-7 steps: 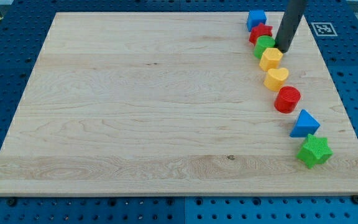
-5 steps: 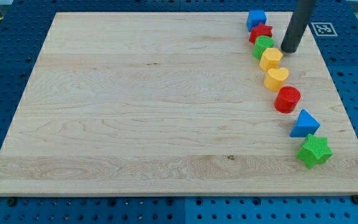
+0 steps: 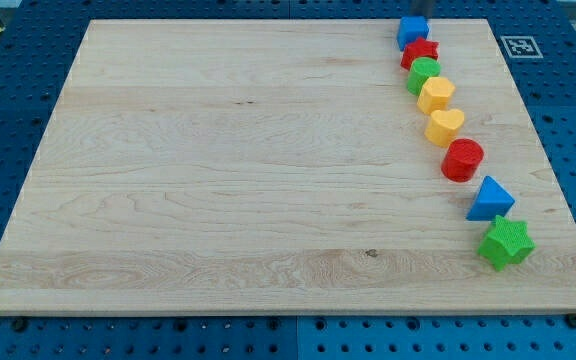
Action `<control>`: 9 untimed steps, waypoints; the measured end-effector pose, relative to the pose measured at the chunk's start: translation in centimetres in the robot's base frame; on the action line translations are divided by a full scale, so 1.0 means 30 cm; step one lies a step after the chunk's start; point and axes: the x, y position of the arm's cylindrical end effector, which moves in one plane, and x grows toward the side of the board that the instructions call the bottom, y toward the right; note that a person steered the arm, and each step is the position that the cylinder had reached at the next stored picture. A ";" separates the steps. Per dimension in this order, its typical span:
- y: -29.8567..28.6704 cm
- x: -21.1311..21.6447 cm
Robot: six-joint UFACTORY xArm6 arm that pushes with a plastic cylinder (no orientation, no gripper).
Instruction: Point your arm at the green circle
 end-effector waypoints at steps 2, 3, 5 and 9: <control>-0.283 0.225; -0.283 0.348; -0.280 0.362; -0.126 0.388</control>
